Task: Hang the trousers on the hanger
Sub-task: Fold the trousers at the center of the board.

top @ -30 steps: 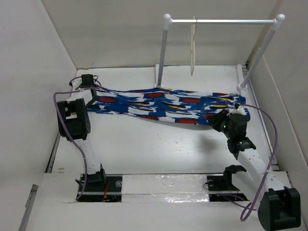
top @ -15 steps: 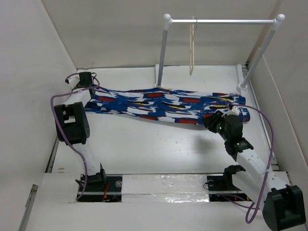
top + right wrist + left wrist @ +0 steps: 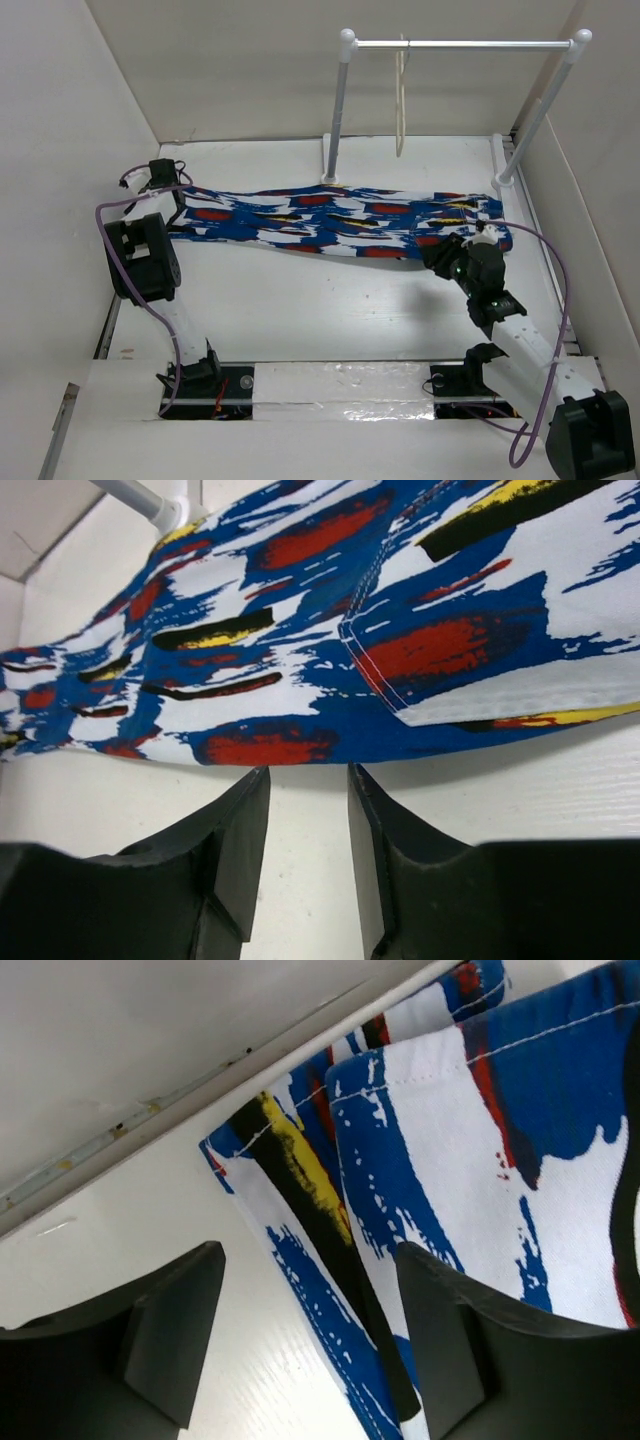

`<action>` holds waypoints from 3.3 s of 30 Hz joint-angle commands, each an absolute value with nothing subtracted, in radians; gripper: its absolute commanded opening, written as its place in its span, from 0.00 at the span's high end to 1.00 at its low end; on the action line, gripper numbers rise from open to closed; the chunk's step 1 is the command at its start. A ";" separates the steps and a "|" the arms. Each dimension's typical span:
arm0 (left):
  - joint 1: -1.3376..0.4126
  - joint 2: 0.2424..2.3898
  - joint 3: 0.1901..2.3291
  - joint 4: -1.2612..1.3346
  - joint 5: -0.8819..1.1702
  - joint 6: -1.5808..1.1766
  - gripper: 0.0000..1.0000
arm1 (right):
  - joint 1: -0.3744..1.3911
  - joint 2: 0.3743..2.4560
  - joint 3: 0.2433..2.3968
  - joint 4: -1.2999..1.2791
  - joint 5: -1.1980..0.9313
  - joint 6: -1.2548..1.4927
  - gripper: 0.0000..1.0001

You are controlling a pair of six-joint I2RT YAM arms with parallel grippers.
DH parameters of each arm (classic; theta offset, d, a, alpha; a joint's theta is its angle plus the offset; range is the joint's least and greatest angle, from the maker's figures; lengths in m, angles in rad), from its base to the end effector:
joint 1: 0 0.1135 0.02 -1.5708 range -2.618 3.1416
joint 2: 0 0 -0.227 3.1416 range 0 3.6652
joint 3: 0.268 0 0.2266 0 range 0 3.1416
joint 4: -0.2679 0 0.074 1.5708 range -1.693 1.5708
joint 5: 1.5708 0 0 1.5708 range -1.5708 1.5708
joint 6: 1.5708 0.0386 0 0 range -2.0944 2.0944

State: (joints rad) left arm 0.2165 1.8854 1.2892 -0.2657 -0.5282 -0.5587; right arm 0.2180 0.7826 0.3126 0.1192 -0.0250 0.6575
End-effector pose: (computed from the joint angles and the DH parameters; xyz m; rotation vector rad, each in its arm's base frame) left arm 0.3617 0.0995 0.1748 -1.0922 2.0607 0.4721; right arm 0.1821 0.0413 0.1894 0.4126 1.9260 0.6059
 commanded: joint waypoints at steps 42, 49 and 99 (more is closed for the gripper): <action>0.181 1.888 1.232 -0.285 -0.405 -0.546 1.00 | -0.206 1.191 0.338 0.313 -0.180 0.861 1.00; 0.181 1.844 1.201 -0.410 -0.609 -0.495 1.00 | -0.270 0.814 0.265 0.068 -0.176 0.801 1.00; -0.721 1.026 0.528 0.145 -0.305 -0.676 1.00 | -0.494 0.916 0.402 0.061 -0.147 0.807 1.00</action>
